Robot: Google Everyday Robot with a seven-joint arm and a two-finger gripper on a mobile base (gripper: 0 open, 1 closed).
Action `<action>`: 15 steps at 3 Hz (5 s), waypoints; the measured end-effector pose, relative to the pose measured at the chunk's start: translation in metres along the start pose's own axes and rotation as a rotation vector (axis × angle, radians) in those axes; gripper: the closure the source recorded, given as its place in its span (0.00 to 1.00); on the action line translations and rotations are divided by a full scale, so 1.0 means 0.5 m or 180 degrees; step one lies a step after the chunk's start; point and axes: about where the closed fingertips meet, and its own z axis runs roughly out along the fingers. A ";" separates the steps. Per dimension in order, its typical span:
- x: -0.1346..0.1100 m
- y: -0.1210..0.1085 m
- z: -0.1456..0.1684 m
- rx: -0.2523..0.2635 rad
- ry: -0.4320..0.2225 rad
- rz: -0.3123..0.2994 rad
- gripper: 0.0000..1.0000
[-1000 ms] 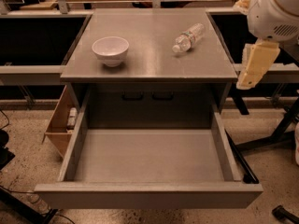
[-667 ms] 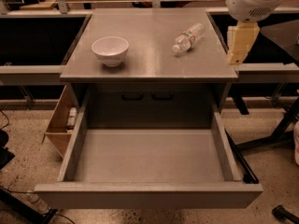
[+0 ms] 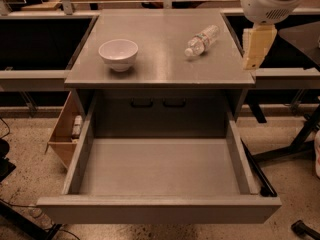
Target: Place water bottle into top drawer
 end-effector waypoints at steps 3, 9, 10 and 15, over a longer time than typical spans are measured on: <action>0.051 -0.175 0.218 0.0141 0.0661 -0.1469 0.00; 0.067 -0.311 0.499 -0.0112 0.0612 -0.2440 0.00; 0.052 -0.315 0.539 -0.0135 0.0552 -0.2534 0.00; -0.008 -0.244 0.625 -0.0534 0.0290 -0.2720 0.73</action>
Offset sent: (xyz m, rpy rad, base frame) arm 0.1479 -0.0199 -0.0272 -0.5207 -0.1003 0.2729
